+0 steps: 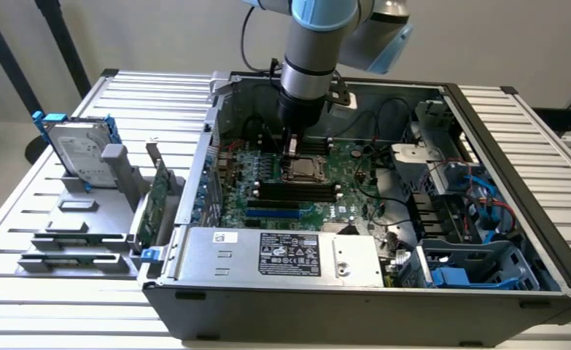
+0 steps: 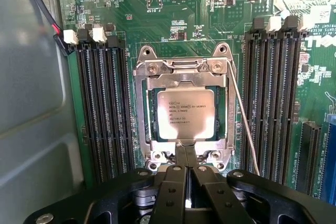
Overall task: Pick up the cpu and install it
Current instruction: 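Install the first cpu locking lever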
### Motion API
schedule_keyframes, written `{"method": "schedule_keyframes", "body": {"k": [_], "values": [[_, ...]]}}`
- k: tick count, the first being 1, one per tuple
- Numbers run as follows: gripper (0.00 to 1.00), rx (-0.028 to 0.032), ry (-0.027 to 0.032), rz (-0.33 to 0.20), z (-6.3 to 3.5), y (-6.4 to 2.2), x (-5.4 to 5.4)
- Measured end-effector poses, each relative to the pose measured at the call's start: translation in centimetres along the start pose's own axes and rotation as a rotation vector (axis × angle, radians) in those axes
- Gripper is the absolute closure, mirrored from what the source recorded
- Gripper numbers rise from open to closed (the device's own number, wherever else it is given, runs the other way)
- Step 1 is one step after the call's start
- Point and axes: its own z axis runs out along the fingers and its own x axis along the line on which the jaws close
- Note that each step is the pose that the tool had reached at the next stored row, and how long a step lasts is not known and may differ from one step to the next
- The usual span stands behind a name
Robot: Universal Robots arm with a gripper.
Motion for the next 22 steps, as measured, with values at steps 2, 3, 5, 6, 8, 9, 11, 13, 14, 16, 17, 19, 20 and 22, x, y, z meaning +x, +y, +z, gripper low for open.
{"method": "schedule_keyframes", "body": {"k": [2,3,5,6,8,9,11,13,14,16,17,19,20,22], "values": [[0.89,0.0011,0.0002,0.0,-0.02,0.0,0.0],[0.89,0.0024,0.0004,0.0,-0.1,-0.01,0.0],[0.89,0.0054,0.0004,0.0,-0.36,-0.04,0.0],[0.89,0.007,0.0004,0.0,-0.53,-0.07,0.0],[0.89,0.0095,0.0016,0.0,-0.84,-0.11,0.0],[0.89,0.0105,0.0028,0.0,-1.02,-0.14,-0.1],[0.89,0.0121,0.006,0.0,-1.33,-0.2,-0.3],[0.89,0.0138,0.0101,0.0,-1.68,-0.29,-0.7],[0.89,0.0144,0.0128,0.0,-1.84,-0.34,-0.8],[0.89,0.0157,0.019,0.0,-2.14,-0.47,-1.2],[0.89,0.0164,0.023,0.001,-2.27,-0.55,-1.3],[0.89,0.0185,0.0323,0.001,-2.47,-0.75,-1.6],[0.89,0.0198,0.0377,0.001,-2.55,-0.88,-1.7],[0.89,0.023,0.0507,0.0,-2.66,-1.26,-1.9]]}}
